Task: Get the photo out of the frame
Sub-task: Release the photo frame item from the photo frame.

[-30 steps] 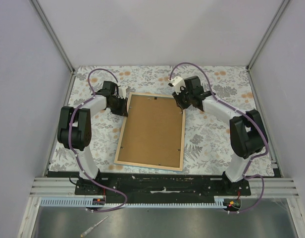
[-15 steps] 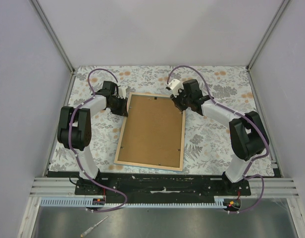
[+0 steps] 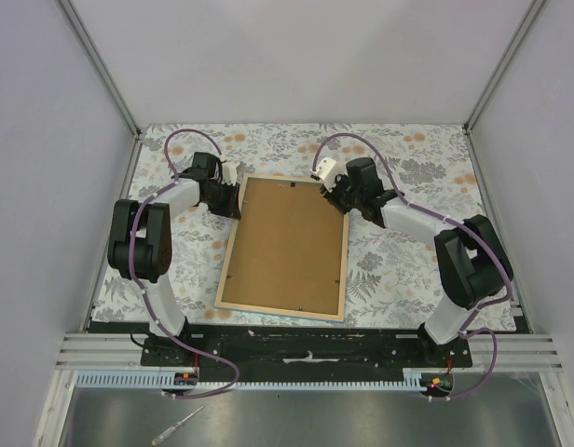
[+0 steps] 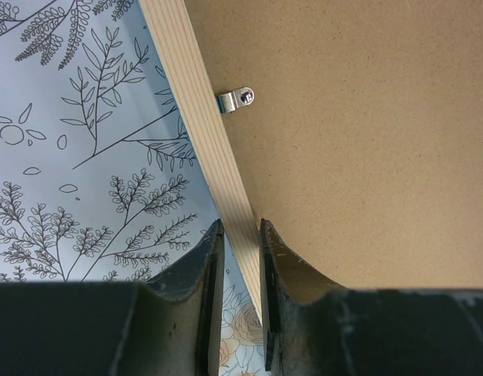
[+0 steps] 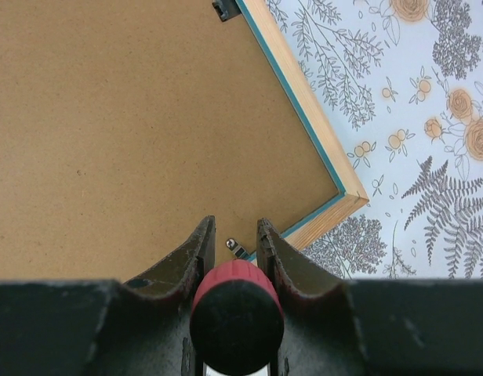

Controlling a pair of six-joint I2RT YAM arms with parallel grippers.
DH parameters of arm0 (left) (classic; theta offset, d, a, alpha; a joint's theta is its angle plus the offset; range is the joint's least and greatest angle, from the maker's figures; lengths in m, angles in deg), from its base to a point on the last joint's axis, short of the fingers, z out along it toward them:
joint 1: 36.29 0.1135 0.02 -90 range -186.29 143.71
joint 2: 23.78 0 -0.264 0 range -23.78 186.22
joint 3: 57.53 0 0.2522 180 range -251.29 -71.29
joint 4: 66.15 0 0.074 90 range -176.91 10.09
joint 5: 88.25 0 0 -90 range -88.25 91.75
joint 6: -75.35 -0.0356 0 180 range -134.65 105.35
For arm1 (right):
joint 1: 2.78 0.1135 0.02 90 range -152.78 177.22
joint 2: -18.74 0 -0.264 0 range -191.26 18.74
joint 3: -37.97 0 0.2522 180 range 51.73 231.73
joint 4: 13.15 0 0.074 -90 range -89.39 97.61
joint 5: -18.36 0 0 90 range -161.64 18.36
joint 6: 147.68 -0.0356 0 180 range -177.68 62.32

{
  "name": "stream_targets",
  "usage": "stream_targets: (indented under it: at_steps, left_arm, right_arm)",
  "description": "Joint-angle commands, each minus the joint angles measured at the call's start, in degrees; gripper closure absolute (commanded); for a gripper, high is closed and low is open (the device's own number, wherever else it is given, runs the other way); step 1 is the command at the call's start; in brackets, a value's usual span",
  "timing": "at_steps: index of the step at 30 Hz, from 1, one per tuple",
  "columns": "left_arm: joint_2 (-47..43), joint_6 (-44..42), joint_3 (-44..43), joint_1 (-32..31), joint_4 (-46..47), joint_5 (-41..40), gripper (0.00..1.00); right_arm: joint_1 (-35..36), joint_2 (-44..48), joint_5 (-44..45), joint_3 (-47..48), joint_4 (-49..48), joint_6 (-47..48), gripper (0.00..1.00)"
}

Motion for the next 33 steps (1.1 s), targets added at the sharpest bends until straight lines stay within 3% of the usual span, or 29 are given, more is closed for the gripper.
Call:
stream_targets:
  at_steps: [1,19,33]
  left_arm:
    - [1.68,0.24,-0.14,0.17,0.38,1.02,0.98]
    - [2.30,0.15,-0.32,0.17,0.12,0.85,0.98]
    - [2.12,0.15,-0.32,0.17,-0.06,0.85,0.98]
  right_arm:
    - [0.87,1.58,-0.75,-2.10,-3.49,3.03,1.00]
    - [3.16,2.99,2.50,-7.46,-11.85,15.25,1.00]
    - [5.00,2.99,2.77,-10.01,-17.11,17.28,1.00]
